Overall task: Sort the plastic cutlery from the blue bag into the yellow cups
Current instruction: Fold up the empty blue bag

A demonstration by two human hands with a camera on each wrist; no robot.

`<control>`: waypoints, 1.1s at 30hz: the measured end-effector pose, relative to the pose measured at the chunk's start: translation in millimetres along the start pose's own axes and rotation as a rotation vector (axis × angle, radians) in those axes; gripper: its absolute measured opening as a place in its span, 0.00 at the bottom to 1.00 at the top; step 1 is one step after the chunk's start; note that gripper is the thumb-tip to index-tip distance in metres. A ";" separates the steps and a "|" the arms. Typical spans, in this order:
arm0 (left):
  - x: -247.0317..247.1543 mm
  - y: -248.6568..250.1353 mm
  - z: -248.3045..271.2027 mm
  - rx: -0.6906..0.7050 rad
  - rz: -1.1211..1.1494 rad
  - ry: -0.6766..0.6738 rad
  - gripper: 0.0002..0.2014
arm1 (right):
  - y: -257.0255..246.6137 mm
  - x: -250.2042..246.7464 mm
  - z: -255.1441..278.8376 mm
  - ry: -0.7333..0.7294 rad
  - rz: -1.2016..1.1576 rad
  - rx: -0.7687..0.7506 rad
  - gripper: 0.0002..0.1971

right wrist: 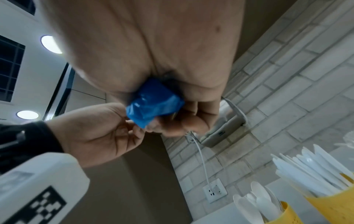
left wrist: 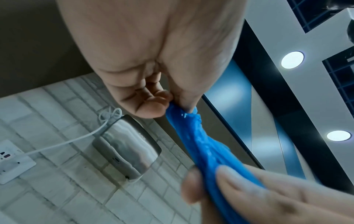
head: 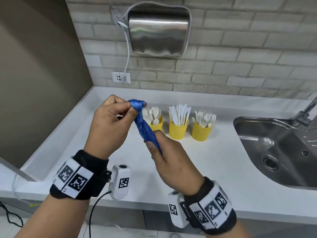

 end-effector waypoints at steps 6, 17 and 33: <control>-6.2 -9.3 0.4 -0.002 -0.100 0.027 0.11 | -23.0 -19.0 11.4 0.057 0.114 -0.112 0.03; 24.8 -8.3 25.0 0.005 0.019 -0.229 0.10 | -70.4 -72.1 -8.0 0.284 0.162 -0.319 0.05; 36.7 21.5 41.2 0.065 0.533 -0.310 0.07 | 12.0 -27.8 -31.4 0.208 -0.397 -0.054 0.09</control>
Point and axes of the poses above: each hand's wrist, its own z-axis away from the middle knuckle, its own x-axis out of the palm, y = z × x, the point moved 7 cm from there along -z, towards the middle knuckle, and after that the axes turned 7 degrees about -z, right-handed, at the moved point
